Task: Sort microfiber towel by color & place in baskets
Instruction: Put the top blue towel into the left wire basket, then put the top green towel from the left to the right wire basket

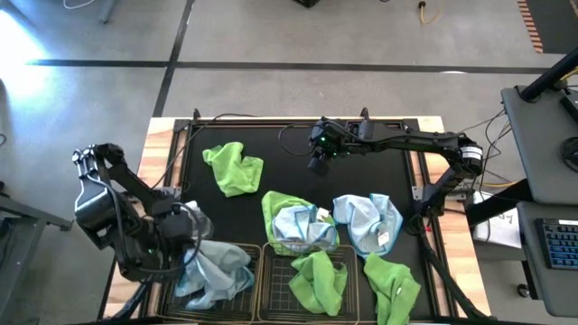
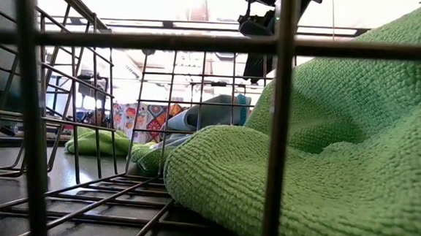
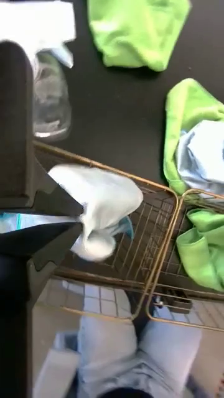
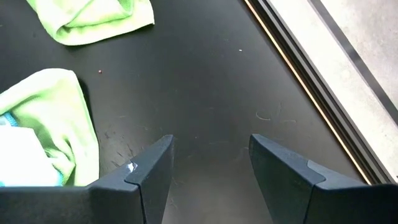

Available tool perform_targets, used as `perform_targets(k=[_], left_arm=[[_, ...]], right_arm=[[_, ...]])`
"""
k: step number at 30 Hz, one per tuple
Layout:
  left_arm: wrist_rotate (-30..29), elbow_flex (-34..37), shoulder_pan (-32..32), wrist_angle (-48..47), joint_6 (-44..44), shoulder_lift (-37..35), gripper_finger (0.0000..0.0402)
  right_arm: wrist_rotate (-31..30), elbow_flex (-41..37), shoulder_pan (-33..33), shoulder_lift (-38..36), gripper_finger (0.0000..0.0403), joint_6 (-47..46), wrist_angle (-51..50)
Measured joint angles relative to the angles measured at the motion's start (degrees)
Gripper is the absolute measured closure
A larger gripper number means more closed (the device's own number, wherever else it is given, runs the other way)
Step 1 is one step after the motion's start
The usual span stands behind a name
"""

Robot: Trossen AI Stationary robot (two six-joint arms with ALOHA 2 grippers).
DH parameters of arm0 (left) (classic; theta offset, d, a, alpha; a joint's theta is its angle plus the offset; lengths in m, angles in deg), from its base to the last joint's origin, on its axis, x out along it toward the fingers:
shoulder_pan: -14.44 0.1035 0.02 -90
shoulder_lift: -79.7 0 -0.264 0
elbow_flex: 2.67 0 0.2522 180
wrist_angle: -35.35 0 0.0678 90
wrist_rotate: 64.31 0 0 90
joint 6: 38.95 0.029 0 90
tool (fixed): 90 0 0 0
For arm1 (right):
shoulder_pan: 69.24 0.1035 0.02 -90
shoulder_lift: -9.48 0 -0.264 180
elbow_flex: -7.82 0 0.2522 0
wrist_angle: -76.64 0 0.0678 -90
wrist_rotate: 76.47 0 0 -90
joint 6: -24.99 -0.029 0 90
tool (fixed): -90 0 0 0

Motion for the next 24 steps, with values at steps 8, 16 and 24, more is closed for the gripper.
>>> perform_targets(k=[8,16,24], left_arm=[[0.1,0.0,0.0,0.4,-1.0,0.7,0.0336],[-12.1,-0.3,0.0,1.7,15.9,0.7,0.0321],[-23.0,-3.2,0.0,5.9,35.4,-1.0,0.0332]], right_arm=[[0.0,0.0,0.0,0.0,0.0197,0.9,0.0],[0.1,0.0,0.0,0.0,0.0197,1.0,0.0],[0.4,0.0,0.0,0.0,0.0197,1.0,0.1]])
